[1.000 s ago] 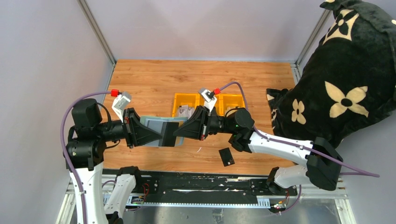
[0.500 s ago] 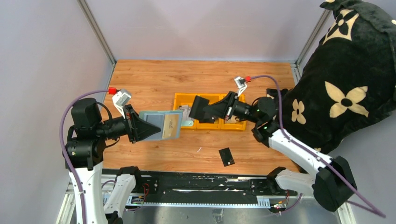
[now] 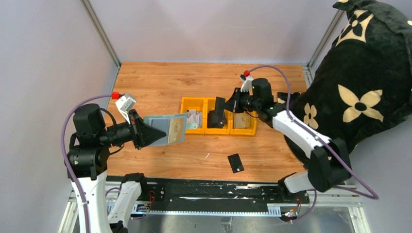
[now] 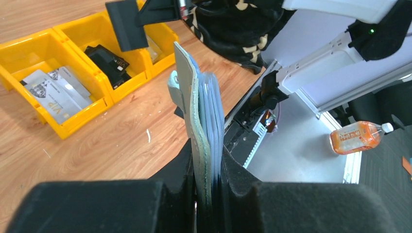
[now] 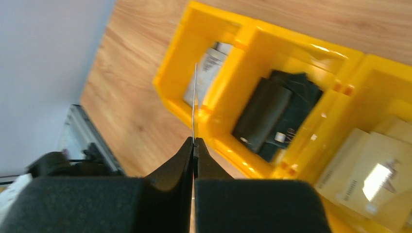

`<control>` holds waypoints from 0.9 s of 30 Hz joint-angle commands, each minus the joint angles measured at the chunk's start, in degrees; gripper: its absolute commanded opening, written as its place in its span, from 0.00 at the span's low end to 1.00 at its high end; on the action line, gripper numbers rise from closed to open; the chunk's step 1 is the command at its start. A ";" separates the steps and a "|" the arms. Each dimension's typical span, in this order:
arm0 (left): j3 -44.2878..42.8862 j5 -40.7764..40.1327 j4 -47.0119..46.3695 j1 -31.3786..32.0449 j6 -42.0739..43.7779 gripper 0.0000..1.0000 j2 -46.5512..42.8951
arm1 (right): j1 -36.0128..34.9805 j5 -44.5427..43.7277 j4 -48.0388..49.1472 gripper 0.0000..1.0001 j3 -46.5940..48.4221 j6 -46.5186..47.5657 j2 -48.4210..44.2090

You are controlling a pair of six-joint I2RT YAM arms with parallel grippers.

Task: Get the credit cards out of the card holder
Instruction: Place the credit card in the storage box.

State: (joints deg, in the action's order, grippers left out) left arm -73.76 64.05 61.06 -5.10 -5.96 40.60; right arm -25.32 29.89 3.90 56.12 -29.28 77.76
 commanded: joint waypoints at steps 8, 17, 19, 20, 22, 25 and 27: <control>-1.91 1.90 -0.32 0.18 0.51 0.00 -2.02 | -2.39 -9.81 -13.85 0.00 12.43 9.38 18.53; -2.19 2.61 -0.27 0.18 0.98 0.00 -2.12 | -6.41 -14.21 -14.74 0.00 16.86 7.65 26.90; -2.28 2.74 -0.30 0.18 1.08 0.00 -2.03 | -7.14 -14.58 -14.15 0.00 16.91 7.05 27.74; -2.28 2.87 -0.32 0.18 1.20 0.00 -2.07 | -7.45 -14.95 -13.98 0.00 16.90 6.71 28.12; -2.42 3.15 -0.28 0.18 1.57 0.00 -2.12 | -7.90 -16.45 -13.76 0.00 16.77 6.09 28.62; -2.36 3.27 -0.29 0.18 1.65 0.00 -2.10 | -8.42 -20.27 -13.91 0.04 16.19 4.91 28.23; -2.29 3.56 -0.30 0.18 1.78 0.00 -2.11 | -9.24 -23.16 -14.11 0.12 15.67 4.46 27.03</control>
State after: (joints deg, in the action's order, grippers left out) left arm -74.39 65.65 61.41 -5.10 -4.86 38.87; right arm -33.01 14.33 -8.60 71.72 -23.53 105.49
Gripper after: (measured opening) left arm 0.170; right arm 0.065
